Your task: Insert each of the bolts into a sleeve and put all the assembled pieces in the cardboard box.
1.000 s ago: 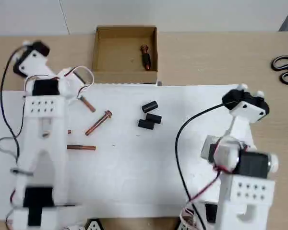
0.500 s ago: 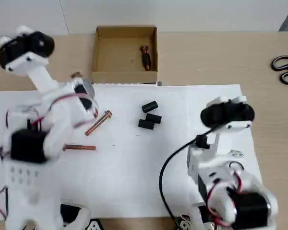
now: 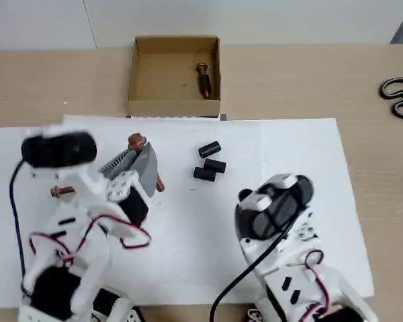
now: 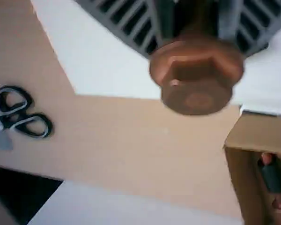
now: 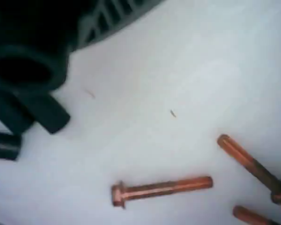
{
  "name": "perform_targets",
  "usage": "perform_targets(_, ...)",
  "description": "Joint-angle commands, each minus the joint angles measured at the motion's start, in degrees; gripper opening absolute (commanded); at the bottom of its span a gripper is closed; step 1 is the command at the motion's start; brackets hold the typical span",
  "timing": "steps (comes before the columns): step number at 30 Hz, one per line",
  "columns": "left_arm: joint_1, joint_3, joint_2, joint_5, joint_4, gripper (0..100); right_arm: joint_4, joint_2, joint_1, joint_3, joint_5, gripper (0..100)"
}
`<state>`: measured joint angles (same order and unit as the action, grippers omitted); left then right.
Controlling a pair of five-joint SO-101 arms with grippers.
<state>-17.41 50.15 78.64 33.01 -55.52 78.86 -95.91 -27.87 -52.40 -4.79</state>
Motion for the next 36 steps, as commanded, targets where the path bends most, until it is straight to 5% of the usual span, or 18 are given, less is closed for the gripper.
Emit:
perform_targets(1, -0.18, 4.79, 6.86, -0.35, 5.19, 0, -4.35, -4.26, -4.0, -5.01, -0.97, 0.3)
perform_targets(21, -3.87, 15.25, 20.4, 10.46, 5.98, 0, -23.96, -7.96, -15.25, -25.93, -0.97, 0.3)
perform_targets(36, -11.16, 21.14, 21.01, 5.54, 12.75, 0, -25.63, -7.96, -19.38, -26.2, -0.7, 0.3)
